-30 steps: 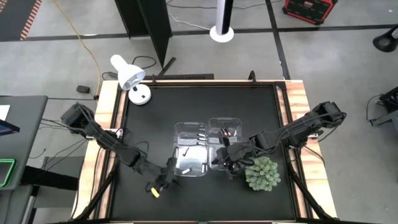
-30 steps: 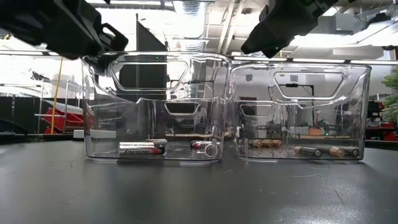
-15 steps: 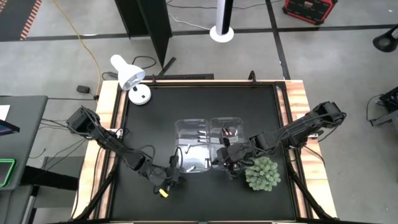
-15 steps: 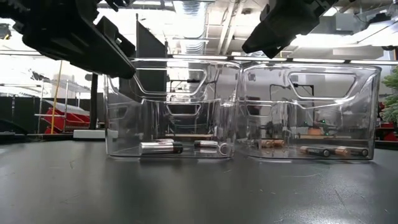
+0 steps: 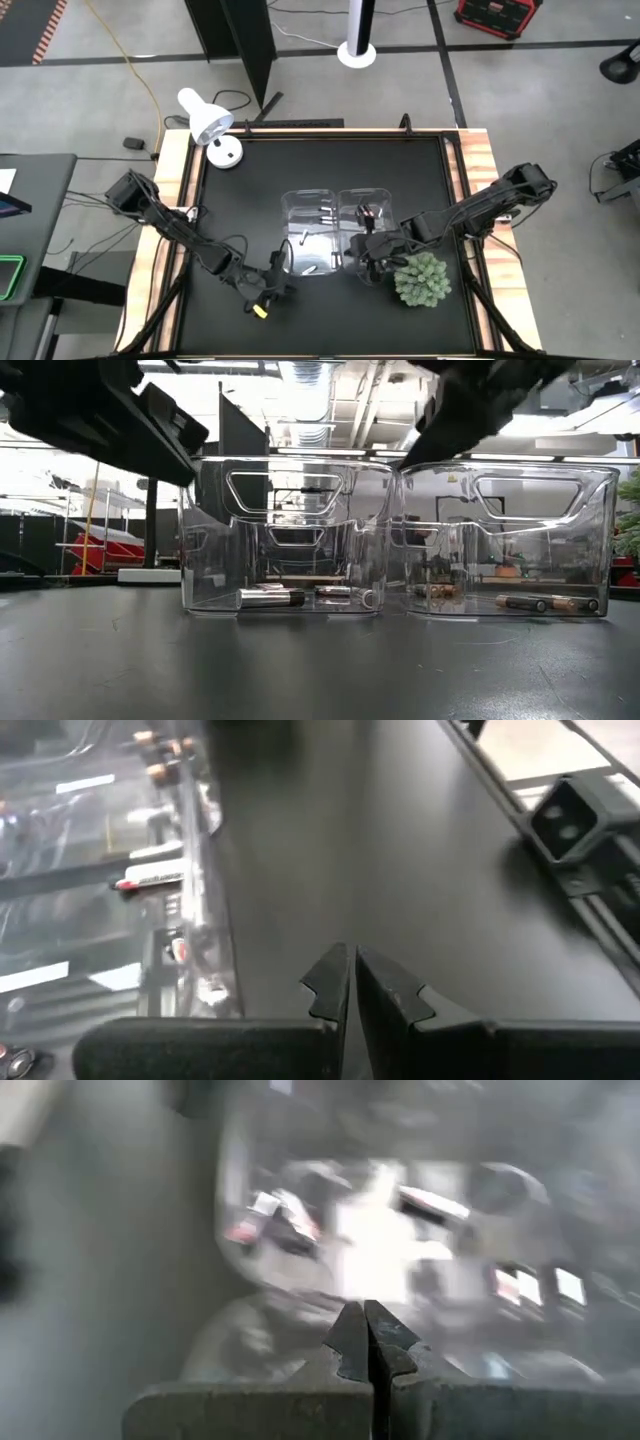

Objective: Sort batteries
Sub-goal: Adjust the two transparent bins to the center of the table

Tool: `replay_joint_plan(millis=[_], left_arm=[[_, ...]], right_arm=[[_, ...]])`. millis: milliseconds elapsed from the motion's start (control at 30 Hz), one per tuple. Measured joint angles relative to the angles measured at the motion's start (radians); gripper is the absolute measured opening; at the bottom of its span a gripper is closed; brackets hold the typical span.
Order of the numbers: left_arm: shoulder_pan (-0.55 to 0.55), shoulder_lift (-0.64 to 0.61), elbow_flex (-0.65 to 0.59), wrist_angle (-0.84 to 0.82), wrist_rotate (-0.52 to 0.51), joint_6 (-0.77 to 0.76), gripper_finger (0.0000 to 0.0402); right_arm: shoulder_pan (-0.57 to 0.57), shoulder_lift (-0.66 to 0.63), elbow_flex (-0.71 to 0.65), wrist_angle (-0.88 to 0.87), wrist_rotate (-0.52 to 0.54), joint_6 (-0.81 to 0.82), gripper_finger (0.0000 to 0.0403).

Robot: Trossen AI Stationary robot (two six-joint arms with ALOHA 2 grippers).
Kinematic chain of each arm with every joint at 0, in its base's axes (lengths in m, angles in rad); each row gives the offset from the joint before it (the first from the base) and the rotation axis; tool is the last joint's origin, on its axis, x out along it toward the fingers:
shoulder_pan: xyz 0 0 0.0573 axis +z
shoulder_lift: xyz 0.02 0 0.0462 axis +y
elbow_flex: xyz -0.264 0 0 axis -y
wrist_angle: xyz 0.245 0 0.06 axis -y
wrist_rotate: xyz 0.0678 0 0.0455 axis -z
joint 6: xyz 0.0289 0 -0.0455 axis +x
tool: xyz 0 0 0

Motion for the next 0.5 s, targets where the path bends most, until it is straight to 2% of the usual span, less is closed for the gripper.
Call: replay_joint_plan(millis=[267, 500], left_arm=[[-0.045, -0.077, 0.000, -0.035, -0.018, 0.038, 0.0020], [-0.073, -0.137, 0.000, -0.171, -0.098, -0.008, 0.0020]], right_arm=[[-0.001, 0.000, 0.081, -0.243, 0.347, 0.066, 0.0000], [0.012, -0.002, 0.140, -0.630, 0.396, 0.310, 0.0000]])
